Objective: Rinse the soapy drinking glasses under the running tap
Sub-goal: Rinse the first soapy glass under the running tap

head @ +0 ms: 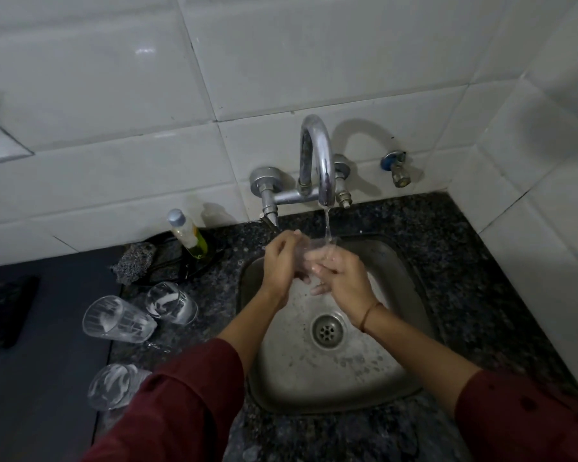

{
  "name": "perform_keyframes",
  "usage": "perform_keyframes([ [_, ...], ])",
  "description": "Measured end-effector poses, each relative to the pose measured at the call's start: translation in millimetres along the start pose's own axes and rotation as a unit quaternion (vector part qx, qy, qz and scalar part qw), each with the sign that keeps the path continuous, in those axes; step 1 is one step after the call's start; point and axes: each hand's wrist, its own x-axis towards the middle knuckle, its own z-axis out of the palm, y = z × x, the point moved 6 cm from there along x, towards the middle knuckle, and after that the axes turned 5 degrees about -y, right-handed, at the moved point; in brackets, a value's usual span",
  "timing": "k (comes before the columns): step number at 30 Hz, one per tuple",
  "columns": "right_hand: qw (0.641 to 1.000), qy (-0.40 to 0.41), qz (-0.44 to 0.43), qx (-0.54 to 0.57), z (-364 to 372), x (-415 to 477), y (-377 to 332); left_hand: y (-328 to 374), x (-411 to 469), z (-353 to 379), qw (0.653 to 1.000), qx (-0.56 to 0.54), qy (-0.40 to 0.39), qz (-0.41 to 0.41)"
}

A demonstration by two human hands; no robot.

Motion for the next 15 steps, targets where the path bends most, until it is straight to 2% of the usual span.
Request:
perform_keyframes([
  [1,0.997,-0.012,0.03,0.065,1.0,0.7,2.9,1.5,-1.9,-0.1,0.999,0.017,0.013,0.032],
  [2,0.998,-0.036,0.015,0.05,1.3,0.6,2.8,0.9,-1.4,-2.0,0.999,0.026,0.026,0.032],
  [3,0.998,-0.056,-0.033,-0.014,1.2,-1.1,-1.7,-0.9,1.1,-5.9,0.999,0.026,0.037,-0.003],
  [4,0.98,-0.063,-0.113,-0.153,2.3,-4.5,-10.0,-5.6,4.4,-8.1,0.998,0.015,0.03,-0.06],
  [5,0.942,-0.069,-0.173,-0.277,4.4,-8.9,-14.1,-11.2,6.3,-7.7,0.992,0.009,-0.001,-0.125],
  [6,0.909,-0.066,-0.209,-0.354,5.0,-10.9,-11.2,-14.3,6.3,-5.9,0.983,0.008,-0.039,-0.177],
  [7,0.903,-0.062,-0.215,-0.367,6.0,-11.1,-7.0,-15.8,7.2,-4.4,0.98,0.009,-0.062,-0.191],
  [8,0.928,-0.059,-0.181,-0.319,6.9,-9.1,-3.9,-14.3,7.5,-2.5,0.983,0.001,-0.067,-0.173],
  [9,0.972,-0.041,-0.115,-0.2,5.4,-5.5,-2.7,-10.7,8.4,-0.8,0.99,-0.006,-0.059,-0.129],
  [10,0.997,-0.024,-0.044,-0.063,3.2,-2.0,0.3,-7.5,7.9,0.5,0.996,-0.005,-0.05,-0.075],
  [11,0.997,-0.015,0.023,0.069,2.6,0.8,5.3,-3.7,4.9,2.4,0.999,0.007,-0.042,-0.03],
  [12,0.989,-0.022,0.057,0.135,3.0,3.0,6.9,-1.8,3.1,2.5,0.999,0.023,-0.026,-0.003],
  [13,0.987,-0.04,0.06,0.141,3.4,4.4,6.8,-0.3,1.9,0.8,0.999,0.037,-0.005,-0.001],
  [15,0.997,-0.069,-0.028,-0.036,2.2,4.3,-4.7,-7.5,5.3,-5.2,0.996,0.033,0.02,-0.081],
])
